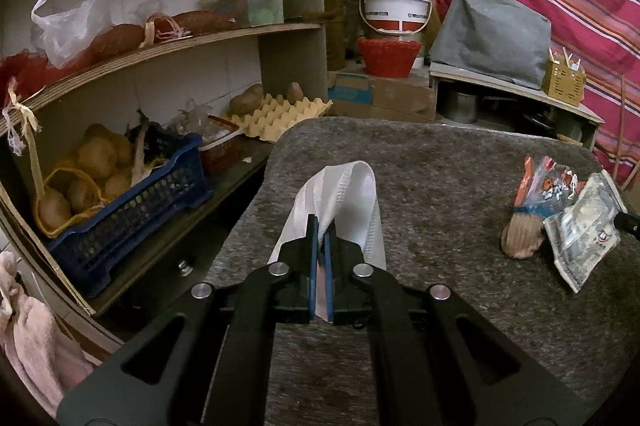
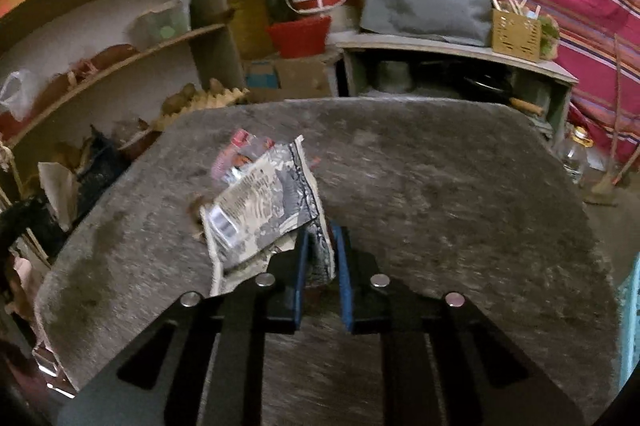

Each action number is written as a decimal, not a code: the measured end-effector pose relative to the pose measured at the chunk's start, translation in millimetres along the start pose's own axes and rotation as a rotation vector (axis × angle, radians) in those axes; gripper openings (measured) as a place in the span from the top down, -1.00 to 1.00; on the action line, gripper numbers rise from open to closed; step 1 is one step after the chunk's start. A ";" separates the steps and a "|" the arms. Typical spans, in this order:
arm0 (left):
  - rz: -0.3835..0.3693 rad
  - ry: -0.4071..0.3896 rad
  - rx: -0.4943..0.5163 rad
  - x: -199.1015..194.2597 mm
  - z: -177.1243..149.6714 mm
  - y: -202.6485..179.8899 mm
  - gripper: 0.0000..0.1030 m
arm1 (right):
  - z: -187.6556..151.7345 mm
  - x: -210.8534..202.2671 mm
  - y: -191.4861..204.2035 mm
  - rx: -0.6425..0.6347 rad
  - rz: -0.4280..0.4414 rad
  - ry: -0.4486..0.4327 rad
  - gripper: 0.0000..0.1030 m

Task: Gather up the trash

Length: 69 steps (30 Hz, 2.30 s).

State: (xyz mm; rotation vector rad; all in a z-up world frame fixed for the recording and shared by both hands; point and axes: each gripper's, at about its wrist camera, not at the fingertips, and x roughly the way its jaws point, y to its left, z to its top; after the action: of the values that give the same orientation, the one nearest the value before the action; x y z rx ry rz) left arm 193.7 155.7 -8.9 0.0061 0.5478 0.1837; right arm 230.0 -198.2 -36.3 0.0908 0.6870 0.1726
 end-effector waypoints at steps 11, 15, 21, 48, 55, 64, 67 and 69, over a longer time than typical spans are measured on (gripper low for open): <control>-0.009 -0.001 0.009 0.1 0.7 -9.6 0.97 | -1.9 -10.4 -40.4 0.070 -0.003 -0.004 0.94; -0.015 -0.002 0.018 -0.5 1.6 -16.9 0.97 | -4.2 -1.9 -34.2 0.039 -0.006 0.038 0.59; -0.013 0.001 0.032 0.1 -0.2 -19.6 0.97 | -14.2 15.5 -15.3 -0.034 0.001 0.098 -0.60; -0.007 -0.009 0.020 -2.1 0.1 -17.5 0.97 | -19.5 14.4 -26.0 -0.042 0.029 0.086 0.97; -0.009 -0.024 0.019 -7.2 1.7 -20.3 0.97 | -10.1 -19.7 -47.2 -0.014 0.033 -0.023 0.97; -0.018 -0.041 0.035 -13.5 6.2 -34.9 0.97 | -14.9 -47.8 -101.8 0.061 -0.036 -0.065 0.97; -0.030 -0.047 0.040 -15.9 7.9 -42.7 0.97 | -17.9 -56.9 -119.3 0.086 -0.059 -0.075 0.97; -0.039 -0.051 0.044 -17.4 8.7 -48.8 0.97 | -19.9 -61.0 -129.9 0.100 -0.073 -0.075 0.97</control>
State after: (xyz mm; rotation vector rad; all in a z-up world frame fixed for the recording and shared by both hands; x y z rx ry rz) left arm 192.1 105.0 4.9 0.0425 0.5009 0.1334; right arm 187.6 -336.6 -31.9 0.1674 0.6227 0.0646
